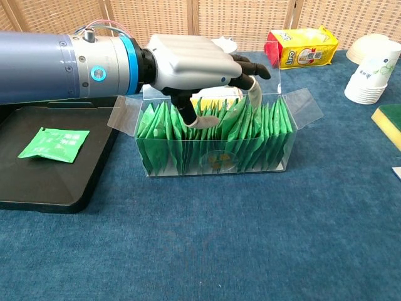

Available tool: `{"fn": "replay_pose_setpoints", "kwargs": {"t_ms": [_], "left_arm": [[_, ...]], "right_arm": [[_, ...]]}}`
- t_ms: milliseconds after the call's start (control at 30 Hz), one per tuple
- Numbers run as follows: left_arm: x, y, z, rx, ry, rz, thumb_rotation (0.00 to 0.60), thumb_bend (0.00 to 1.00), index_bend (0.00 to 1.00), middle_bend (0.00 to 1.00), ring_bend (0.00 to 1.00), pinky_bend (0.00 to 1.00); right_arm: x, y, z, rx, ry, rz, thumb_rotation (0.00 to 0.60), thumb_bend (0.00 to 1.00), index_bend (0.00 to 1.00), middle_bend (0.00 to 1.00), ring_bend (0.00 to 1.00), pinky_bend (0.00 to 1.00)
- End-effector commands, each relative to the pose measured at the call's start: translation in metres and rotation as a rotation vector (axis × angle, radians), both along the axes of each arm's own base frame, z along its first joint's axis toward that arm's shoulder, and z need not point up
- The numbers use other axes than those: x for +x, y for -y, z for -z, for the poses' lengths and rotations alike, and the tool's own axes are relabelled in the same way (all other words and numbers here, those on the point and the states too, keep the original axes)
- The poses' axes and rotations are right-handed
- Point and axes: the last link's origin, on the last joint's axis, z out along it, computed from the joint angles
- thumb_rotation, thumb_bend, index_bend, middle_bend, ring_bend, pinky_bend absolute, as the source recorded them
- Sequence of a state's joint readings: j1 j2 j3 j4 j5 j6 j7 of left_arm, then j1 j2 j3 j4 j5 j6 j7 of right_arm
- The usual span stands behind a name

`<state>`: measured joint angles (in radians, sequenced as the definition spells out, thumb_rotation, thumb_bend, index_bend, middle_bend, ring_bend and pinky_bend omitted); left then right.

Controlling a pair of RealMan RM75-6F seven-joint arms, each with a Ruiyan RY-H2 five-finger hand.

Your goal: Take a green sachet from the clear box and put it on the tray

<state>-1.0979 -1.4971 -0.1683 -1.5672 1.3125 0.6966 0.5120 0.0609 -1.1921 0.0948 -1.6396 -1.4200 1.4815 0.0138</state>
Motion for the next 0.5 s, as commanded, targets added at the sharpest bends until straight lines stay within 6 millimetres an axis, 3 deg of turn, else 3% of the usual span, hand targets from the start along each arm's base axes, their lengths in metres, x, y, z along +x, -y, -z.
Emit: {"fn": "replay_pose_setpoints", "kwargs": {"t_ms": [33, 500], "left_arm": [[-0.001, -0.001, 0.001, -0.001, -0.007, -0.005, 0.592, 0.42, 0.2, 0.0, 0.0, 0.21], [-0.003, -0.007, 0.013, 0.006, -0.011, -0.028, 0.6, 0.41, 0.29, 0.0, 0.0, 0.21]], "right_arm": [[-0.001, 0.0, 0.0, -0.001, 0.0, 0.003, 0.6, 0.2, 0.0, 0.02, 0.11, 0.2], [-0.003, -0.001, 0.0, -0.001, 0.0, 0.013, 0.6, 0.2, 0.0, 0.02, 0.11, 0.2]]}}
